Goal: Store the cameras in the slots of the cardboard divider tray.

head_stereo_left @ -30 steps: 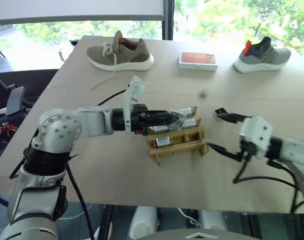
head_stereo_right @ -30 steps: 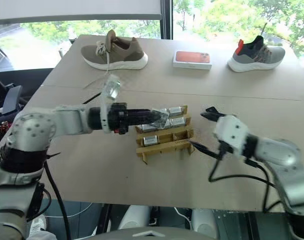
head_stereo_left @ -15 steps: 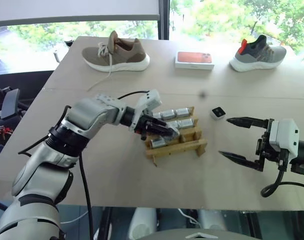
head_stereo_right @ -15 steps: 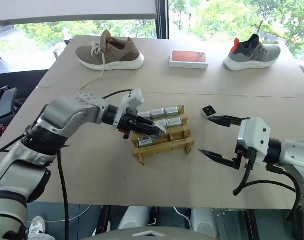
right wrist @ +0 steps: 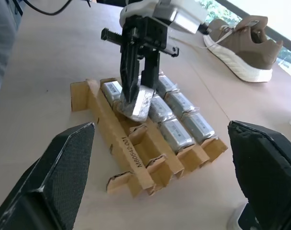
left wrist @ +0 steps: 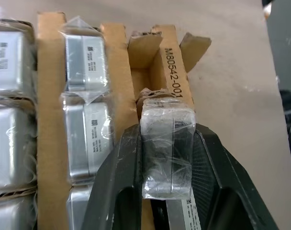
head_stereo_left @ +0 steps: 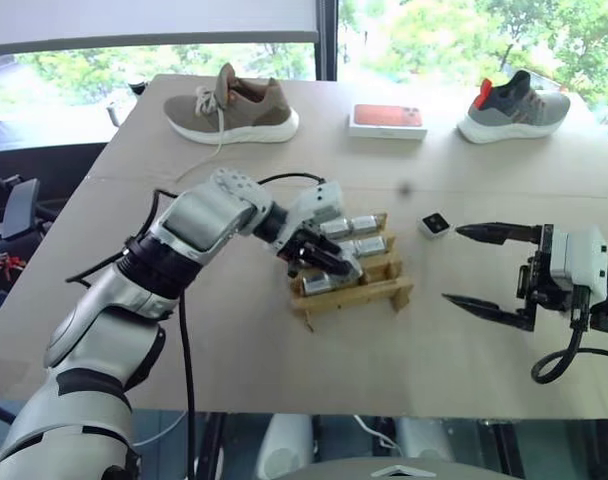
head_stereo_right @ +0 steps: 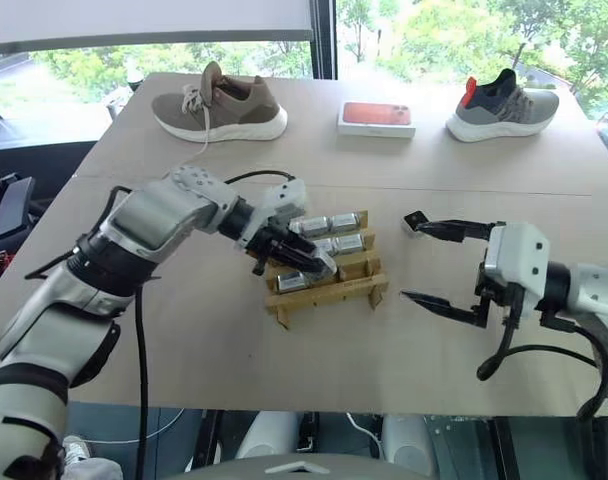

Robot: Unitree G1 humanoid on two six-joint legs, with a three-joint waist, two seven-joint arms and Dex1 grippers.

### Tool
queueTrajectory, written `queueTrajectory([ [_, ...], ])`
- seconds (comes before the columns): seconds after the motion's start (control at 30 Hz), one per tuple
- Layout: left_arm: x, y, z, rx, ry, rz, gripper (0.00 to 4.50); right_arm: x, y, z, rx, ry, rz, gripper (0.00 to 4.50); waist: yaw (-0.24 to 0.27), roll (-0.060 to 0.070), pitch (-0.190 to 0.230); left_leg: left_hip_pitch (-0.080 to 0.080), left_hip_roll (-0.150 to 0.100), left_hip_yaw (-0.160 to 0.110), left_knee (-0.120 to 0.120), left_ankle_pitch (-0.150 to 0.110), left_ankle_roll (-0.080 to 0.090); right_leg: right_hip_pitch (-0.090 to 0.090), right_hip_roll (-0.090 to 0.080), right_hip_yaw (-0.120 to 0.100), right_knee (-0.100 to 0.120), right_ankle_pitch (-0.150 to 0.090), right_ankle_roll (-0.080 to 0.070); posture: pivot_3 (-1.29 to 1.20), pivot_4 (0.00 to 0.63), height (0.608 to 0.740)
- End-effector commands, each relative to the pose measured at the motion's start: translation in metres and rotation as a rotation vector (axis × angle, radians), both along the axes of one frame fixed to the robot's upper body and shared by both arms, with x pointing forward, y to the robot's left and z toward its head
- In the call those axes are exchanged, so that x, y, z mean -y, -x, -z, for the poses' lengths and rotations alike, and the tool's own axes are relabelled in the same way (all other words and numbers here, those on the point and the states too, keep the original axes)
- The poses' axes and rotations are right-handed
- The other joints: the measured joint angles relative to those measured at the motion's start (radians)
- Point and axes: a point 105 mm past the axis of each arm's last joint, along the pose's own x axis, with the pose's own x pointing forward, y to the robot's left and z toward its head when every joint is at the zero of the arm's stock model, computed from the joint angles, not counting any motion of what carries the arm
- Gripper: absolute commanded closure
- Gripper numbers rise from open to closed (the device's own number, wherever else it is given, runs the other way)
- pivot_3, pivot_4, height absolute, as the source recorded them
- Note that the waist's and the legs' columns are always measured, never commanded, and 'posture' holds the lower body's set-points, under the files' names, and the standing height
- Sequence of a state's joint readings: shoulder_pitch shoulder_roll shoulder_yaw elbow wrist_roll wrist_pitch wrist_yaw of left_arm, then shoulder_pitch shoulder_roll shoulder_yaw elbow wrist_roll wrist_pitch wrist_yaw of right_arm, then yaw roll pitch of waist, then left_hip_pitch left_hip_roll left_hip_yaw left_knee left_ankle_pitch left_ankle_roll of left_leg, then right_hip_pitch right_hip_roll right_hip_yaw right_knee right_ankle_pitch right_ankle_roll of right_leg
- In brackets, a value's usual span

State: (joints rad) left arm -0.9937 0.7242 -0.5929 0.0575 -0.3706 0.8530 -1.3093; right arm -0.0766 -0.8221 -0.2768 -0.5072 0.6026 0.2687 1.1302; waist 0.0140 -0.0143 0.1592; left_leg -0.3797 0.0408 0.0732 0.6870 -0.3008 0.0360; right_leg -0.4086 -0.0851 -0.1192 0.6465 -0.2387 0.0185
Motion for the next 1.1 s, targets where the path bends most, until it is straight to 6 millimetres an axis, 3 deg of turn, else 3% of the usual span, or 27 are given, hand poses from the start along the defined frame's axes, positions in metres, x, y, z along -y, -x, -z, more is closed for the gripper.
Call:
queueTrajectory([
  [0.03,-0.007,-0.008,-0.005,0.053,-0.069,-0.045,3.72,0.002,-0.004,-0.009,0.035,-0.010,-0.037,0.07,0.000,0.000,0.000,0.000,0.000,0.000,0.000,0.000,0.000,0.000,0.000,0.000,0.000,0.000,0.000,0.00,0.150,0.740],
  [0.37,-0.006,-0.012,-0.006,0.101,-0.137,-0.065,3.72,-0.004,-0.007,-0.011,0.045,0.010,-0.081,0.07,0.001,0.000,0.000,-0.001,0.000,0.000,0.000,0.000,0.000,0.000,0.000,0.000,0.000,0.000,0.000,0.00,0.150,0.740],
  [0.57,0.003,-0.004,-0.009,0.165,-0.152,0.028,3.72,-0.006,-0.007,-0.010,0.057,0.010,-0.082,0.07,0.002,0.000,0.000,-0.001,0.000,0.000,0.000,0.000,0.000,0.000,-0.001,0.000,0.000,0.000,0.000,0.00,0.150,0.740],
  [0.73,0.014,0.005,-0.035,0.198,-0.049,0.024,1.84,-0.003,-0.009,-0.006,0.036,0.010,-0.054,0.00,0.002,0.000,0.000,-0.001,0.000,-0.001,0.001,0.000,0.000,0.000,-0.001,0.000,0.000,0.000,0.000,0.00,0.150,0.740],
  [0.8,0.011,0.013,-0.045,0.194,-0.037,0.032,1.84,-0.001,-0.010,-0.003,0.014,0.013,-0.042,0.00,0.002,0.000,0.000,-0.002,0.000,-0.001,0.001,0.000,0.000,0.000,-0.001,0.000,0.000,0.000,0.000,0.00,0.150,0.740],
  [0.93,0.004,0.009,-0.044,0.223,-0.008,-0.018,1.84,0.001,-0.018,-0.005,0.018,0.002,-0.006,0.00,0.002,0.000,0.000,-0.001,0.000,-0.001,0.001,0.000,0.000,0.000,-0.001,0.001,0.000,0.000,0.000,0.00,0.150,0.740],
  [1.1,-0.008,0.016,-0.069,0.286,0.266,-0.096,1.84,0.004,-0.055,0.015,0.051,0.086,0.230,0.00,-0.002,0.000,0.000,-0.001,0.000,0.000,0.001,0.000,0.000,0.000,-0.001,0.003,0.001,0.000,0.000,0.00,0.150,0.740],
])
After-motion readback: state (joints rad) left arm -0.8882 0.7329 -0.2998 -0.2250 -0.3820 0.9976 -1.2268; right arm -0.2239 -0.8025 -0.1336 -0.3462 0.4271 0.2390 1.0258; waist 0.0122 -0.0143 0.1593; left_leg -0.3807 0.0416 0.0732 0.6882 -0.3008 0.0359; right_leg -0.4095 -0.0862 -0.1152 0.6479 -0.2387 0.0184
